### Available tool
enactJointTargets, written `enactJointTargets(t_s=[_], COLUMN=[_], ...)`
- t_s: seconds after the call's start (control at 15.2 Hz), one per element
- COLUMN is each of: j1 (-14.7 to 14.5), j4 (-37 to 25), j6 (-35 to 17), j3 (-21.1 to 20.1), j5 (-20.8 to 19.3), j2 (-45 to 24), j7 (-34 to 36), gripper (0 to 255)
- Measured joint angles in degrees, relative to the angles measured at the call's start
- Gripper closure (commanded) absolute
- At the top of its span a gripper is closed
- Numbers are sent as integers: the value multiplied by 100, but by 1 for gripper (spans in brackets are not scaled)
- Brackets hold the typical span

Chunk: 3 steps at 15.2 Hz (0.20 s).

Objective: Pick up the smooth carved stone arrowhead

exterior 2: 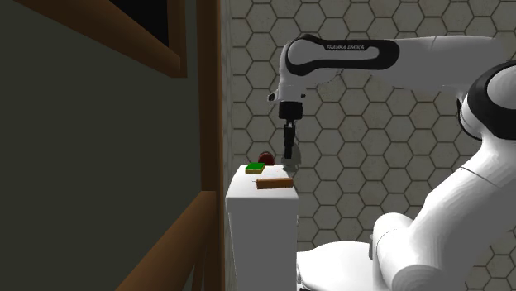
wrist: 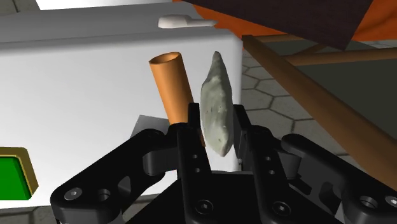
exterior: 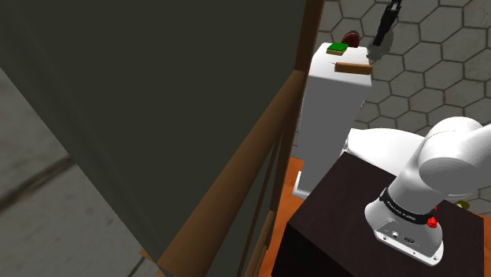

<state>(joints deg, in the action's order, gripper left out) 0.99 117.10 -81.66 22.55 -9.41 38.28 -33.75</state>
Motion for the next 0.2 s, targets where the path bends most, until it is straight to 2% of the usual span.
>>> enactJointTargets(t_s=[0.2], j1=[-21], j4=[-255], j6=[178], j3=[-13], j5=[27], j2=[-78], j7=[-12], gripper=[255])
